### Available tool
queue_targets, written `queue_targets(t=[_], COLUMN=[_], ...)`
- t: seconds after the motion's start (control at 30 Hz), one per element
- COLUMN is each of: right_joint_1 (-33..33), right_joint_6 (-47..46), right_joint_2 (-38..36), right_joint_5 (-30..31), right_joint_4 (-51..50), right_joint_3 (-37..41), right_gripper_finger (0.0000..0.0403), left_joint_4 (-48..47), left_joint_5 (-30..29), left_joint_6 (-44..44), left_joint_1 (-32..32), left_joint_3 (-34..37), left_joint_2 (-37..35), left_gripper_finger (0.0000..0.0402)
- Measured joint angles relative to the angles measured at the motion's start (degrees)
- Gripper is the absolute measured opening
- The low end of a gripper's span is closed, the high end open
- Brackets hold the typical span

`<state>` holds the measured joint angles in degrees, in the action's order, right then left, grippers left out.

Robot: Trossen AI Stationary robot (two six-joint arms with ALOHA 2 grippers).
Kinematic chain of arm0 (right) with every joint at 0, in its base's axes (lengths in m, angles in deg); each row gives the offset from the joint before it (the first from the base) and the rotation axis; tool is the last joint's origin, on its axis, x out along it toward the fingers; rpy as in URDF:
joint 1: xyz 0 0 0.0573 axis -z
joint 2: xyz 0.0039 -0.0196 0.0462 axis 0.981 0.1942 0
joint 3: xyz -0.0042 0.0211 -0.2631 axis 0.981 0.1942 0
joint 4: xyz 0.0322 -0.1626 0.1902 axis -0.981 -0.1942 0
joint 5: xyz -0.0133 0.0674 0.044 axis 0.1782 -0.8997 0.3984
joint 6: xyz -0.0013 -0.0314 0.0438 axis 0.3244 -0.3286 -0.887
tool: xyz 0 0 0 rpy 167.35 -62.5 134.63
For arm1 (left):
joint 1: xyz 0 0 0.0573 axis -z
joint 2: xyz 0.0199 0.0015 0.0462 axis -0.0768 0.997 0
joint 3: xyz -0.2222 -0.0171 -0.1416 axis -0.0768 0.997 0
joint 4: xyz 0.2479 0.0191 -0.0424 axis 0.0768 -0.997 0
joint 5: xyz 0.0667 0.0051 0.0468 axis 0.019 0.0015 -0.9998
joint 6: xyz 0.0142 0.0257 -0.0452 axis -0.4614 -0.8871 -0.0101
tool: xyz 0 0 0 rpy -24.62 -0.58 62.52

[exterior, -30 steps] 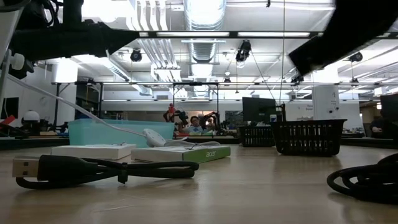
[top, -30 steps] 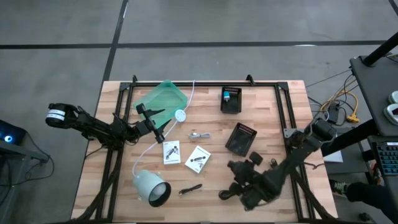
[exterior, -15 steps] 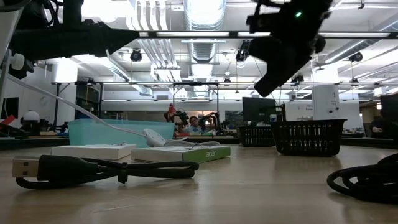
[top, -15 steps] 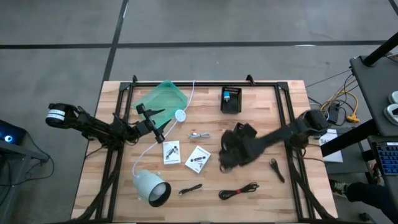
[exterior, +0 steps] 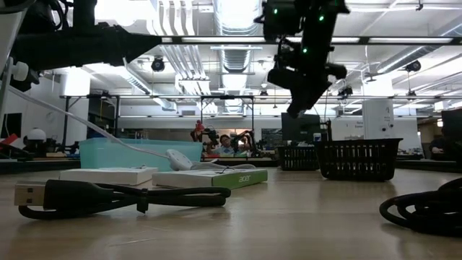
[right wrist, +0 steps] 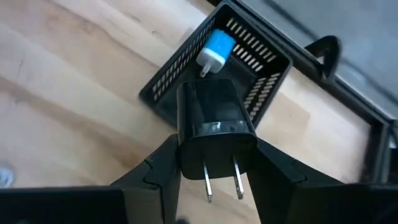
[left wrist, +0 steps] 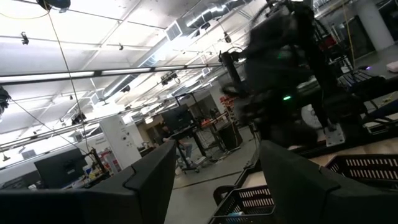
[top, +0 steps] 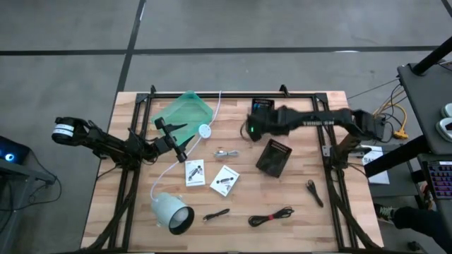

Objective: Pick and place items into bin
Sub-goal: Put the black charger adapter into the top black bin

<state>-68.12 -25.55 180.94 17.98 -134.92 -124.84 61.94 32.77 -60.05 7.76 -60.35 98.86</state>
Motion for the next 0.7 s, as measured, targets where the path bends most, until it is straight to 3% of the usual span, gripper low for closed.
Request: queue_targets(t=[0.2,0.5,0.7], right_joint_1=[9.94,16.99,18.80], right_joint_6=[6.08,7.52,9.11], right_joint_2=[0.40,0.86,4.13], right_joint_5=[-10.05,-12.03,-17.78], right_joint_4=[4.60,5.75,9.26], right_joint_3=[0.00,0.00,0.17], right_gripper_finger=[0.0134,0.0134,0.0134], left_joint_4=[0.01,0.01,0.01], left_joint_5=[0.01,0.00,0.02], left_joint_6=[-0.01,-0.02,-0.04], left_joint_1=[0.00,0.00,-0.02], left_joint_3=[0.00,0.00,0.00], left_joint_2=[0.00,0.00,-0.01], left_gripper_finger=[0.0217,0.0217,0.0217])
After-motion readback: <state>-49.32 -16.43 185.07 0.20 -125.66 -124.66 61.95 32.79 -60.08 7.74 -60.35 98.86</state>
